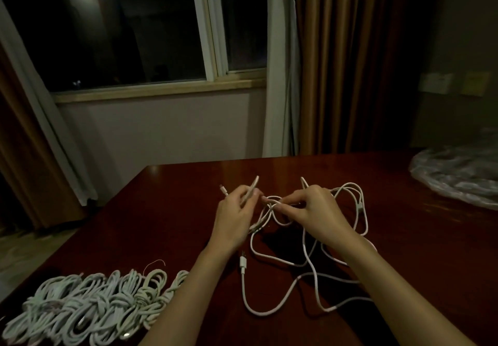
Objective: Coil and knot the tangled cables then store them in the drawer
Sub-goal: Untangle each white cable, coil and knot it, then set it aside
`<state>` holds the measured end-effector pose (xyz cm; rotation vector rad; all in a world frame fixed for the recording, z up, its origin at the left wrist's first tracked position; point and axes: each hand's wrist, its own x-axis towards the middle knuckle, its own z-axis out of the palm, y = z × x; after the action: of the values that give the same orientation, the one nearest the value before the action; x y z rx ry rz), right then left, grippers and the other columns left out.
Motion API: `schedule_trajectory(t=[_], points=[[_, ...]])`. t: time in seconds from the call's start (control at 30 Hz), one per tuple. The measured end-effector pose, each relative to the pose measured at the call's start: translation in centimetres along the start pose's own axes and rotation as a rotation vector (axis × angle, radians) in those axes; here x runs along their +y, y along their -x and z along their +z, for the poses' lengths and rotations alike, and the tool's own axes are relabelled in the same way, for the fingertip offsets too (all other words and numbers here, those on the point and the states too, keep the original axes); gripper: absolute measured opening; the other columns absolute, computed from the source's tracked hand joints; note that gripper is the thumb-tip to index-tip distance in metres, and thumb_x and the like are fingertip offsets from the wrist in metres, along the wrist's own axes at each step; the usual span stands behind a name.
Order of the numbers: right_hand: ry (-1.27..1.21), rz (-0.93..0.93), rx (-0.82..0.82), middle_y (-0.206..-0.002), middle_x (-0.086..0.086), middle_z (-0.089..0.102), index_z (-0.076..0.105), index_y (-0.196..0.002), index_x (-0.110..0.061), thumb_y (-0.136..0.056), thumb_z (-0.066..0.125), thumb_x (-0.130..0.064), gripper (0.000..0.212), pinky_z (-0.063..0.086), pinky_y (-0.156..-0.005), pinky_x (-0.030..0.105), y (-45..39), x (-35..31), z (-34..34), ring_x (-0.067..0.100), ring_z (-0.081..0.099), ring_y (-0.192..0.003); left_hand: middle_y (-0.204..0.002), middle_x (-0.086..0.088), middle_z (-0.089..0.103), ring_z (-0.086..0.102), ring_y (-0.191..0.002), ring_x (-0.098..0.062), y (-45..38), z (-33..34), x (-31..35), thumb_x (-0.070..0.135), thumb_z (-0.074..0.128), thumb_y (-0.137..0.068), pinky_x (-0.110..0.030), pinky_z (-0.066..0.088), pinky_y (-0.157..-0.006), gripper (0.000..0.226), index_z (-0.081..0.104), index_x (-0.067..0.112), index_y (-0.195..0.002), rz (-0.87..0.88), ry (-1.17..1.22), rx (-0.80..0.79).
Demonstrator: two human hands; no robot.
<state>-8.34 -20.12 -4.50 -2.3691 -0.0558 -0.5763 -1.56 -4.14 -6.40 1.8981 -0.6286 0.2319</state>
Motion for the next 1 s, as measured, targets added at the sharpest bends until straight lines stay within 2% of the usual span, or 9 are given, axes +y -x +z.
schedule_trajectory(t=[0.13,0.23,0.3,0.47,0.57,0.63,0.73,0.83,1.0], points=[[-0.07,-0.084,0.023,-0.086,-0.013,0.072,0.076,-0.098,-0.02,-0.087,0.069,-0.029,0.016,0.047,-0.066,0.007,0.1,-0.7,0.4,-0.008,0.063,-0.073,-0.089,-0.002,0.071,0.066,-0.083,-0.011,0.4,1.0,0.1,0.041,0.041,-0.101,-0.027,0.052,-0.074,0.036,0.072,0.024,-0.093,-0.042,0.061,-0.192],[-0.149,-0.074,0.023,-0.075,-0.012,0.07,0.074,-0.091,-0.018,-0.085,0.071,-0.027,0.011,0.051,-0.06,0.014,0.1,-0.5,0.2,0.003,0.066,-0.065,-0.06,0.003,0.061,0.058,-0.057,-0.01,0.1,1.3,0.1,0.053,0.046,-0.092,-0.025,0.046,-0.062,0.05,0.063,0.013,-0.068,-0.157,0.227,-0.281],[-0.221,-0.022,0.006,-0.068,-0.005,0.068,0.07,-0.09,-0.018,-0.085,0.071,-0.029,0.013,0.051,-0.055,0.018,0.0,-0.3,-0.1,0.008,0.065,-0.058,-0.052,0.0,0.044,0.042,-0.051,-0.012,0.0,1.2,0.1,0.055,0.052,-0.088,-0.019,0.039,-0.06,0.057,0.052,0.004,-0.061,-0.203,0.337,-0.254],[-0.219,0.044,-0.1,-0.068,-0.001,0.069,0.072,-0.089,-0.019,-0.089,0.066,-0.029,0.012,0.05,-0.061,0.019,0.0,0.5,-0.4,0.006,0.066,-0.063,-0.045,0.003,0.028,0.025,-0.038,-0.009,-0.3,0.5,0.3,0.042,0.061,-0.084,-0.018,0.025,-0.039,0.049,0.034,0.019,-0.049,-0.335,0.611,-0.044],[-0.269,0.09,-0.124,-0.063,-0.005,0.068,0.071,-0.082,-0.024,-0.09,0.064,-0.028,0.012,0.046,-0.056,0.017,0.1,0.6,-0.5,0.008,0.063,-0.059,-0.046,0.007,0.032,0.025,-0.039,-0.007,-0.6,0.1,0.2,0.035,0.065,-0.086,-0.018,0.022,-0.039,0.04,0.042,0.021,-0.056,-0.401,0.719,0.114],[-0.318,0.1,-0.121,-0.06,-0.004,0.067,0.072,-0.079,-0.024,-0.092,0.063,-0.026,0.016,0.041,-0.05,0.015,0.2,0.3,-0.4,0.004,0.058,-0.051,-0.048,0.008,0.035,0.028,-0.04,-0.006,-0.5,0.1,0.0,0.034,0.066,-0.087,-0.02,0.023,-0.042,0.035,0.047,0.022,-0.06,-0.401,0.721,0.13],[-0.338,0.085,-0.074,-0.062,-0.004,0.068,0.074,-0.079,-0.027,-0.092,0.063,-0.026,0.017,0.045,-0.052,0.015,0.4,-0.3,0.0,0.002,0.063,-0.055,-0.054,0.005,0.053,0.05,-0.05,-0.012,-0.1,0.8,0.1,0.043,0.074,-0.073,-0.021,0.041,-0.051,0.034,0.056,0.014,-0.07,-0.366,0.662,-0.025],[-0.276,0.053,-0.081,-0.075,-0.002,0.074,0.077,-0.094,-0.019,-0.093,0.061,-0.025,0.016,0.054,-0.063,0.019,0.5,-0.7,0.7,0.005,0.069,-0.072,-0.077,-0.006,0.07,0.069,-0.078,-0.024,0.4,1.6,0.4,0.047,0.073,-0.073,-0.031,0.055,-0.074,0.045,0.066,0.004,-0.088,-0.281,0.587,-0.212],[-0.178,0.023,-0.032,-0.075,0.0,0.073,0.076,-0.091,-0.011,-0.095,0.058,-0.016,0.019,0.056,-0.066,0.02,0.7,-1.3,1.8,0.005,0.069,-0.069,-0.08,-0.006,0.066,0.067,-0.077,-0.018,0.6,1.8,0.7,0.038,0.063,-0.084,-0.023,0.053,-0.069,0.04,0.062,0.0,-0.097,-0.233,0.584,-0.229]])
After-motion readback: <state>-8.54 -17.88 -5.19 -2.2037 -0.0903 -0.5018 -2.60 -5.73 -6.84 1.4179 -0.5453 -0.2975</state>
